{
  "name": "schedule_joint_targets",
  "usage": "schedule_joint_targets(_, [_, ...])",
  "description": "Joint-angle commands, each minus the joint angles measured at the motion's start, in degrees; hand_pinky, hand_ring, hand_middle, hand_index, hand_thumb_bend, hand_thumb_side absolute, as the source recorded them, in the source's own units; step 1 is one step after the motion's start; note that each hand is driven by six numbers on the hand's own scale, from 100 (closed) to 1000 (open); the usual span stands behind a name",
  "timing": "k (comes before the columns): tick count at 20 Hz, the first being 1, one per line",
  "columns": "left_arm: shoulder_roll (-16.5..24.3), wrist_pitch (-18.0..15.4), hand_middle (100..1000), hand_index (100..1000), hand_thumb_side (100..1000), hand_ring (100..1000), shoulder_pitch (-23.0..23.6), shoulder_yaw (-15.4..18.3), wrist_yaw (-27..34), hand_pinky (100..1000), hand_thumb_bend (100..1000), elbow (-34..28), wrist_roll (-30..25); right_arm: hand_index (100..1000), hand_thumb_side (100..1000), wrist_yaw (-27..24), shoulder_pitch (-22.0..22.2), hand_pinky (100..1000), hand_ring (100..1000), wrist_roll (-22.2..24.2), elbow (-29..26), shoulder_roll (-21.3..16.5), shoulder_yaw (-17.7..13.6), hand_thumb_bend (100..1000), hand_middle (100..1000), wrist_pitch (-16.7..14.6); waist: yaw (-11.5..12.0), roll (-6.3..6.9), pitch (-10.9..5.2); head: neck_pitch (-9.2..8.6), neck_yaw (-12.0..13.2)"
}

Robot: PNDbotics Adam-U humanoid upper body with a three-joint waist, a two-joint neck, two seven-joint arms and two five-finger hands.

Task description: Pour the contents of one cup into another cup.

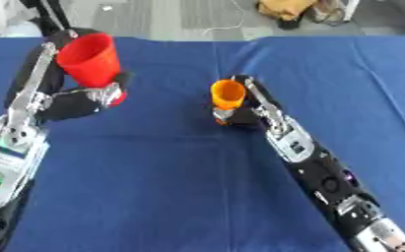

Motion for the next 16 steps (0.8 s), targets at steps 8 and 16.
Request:
schedule_joint_targets(8, [1.19, 0.48, 430, 718, 135, 306, -1.29, -0.23, 0.03, 154, 334, -1.97, -0.14, 583, 100, -1.09, -0.32, 287, 385, -1.52, -3.62, -1.15, 0.27, 173, 428, 0.61, -0.33, 0.22, -1.41, -0.52, -0.57])
schedule_joint_targets(16, [3.95, 1.62, 431, 720, 134, 305, -2.63, -0.50, 0.13, 152, 345, -2.93, -0.97, 595, 100, -0.79, 0.34, 296, 396, 1.01, -9.50, -3.50, 2.47, 147, 436, 0.61, -0.94, 0.39, -2.34, -0.41, -0.74])
